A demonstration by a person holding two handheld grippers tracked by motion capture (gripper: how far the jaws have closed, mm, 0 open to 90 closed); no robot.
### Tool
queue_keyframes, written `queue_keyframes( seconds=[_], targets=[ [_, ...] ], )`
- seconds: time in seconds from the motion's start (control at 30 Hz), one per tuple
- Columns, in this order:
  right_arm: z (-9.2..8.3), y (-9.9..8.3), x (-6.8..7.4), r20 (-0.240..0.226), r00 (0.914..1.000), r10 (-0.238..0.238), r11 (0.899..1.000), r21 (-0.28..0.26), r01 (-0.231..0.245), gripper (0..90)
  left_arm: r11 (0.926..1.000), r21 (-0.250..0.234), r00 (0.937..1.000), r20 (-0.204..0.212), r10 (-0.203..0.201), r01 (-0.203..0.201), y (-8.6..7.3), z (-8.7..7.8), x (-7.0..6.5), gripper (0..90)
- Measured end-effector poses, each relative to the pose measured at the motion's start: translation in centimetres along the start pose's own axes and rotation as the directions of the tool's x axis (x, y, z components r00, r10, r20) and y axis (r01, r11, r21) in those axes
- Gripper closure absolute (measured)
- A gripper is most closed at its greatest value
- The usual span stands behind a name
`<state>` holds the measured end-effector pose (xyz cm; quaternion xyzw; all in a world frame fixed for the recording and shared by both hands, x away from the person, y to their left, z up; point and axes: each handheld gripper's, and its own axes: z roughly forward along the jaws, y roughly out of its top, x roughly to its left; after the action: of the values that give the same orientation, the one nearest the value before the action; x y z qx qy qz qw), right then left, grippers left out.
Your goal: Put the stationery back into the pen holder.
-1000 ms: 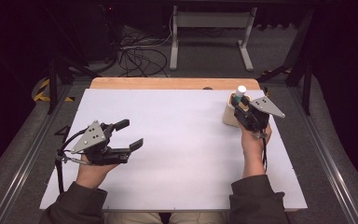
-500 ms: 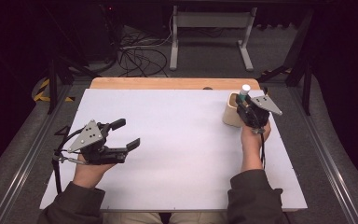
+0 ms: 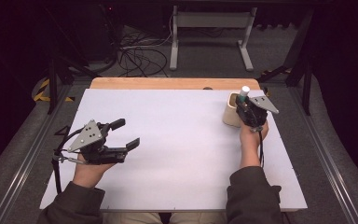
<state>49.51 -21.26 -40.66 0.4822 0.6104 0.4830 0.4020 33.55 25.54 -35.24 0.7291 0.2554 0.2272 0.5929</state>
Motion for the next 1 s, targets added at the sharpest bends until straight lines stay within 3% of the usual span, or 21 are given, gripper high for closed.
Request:
queue_keyframes(
  seconds=[1.0],
  targets=[
    [0.45,-0.41,-0.03,-0.023,0.9996,0.016,1.0,0.023,-0.016,64.2,1.0,0.004,1.0,-0.002,-0.002,0.002,-0.03,-0.22,0.18,18.7]
  ],
)
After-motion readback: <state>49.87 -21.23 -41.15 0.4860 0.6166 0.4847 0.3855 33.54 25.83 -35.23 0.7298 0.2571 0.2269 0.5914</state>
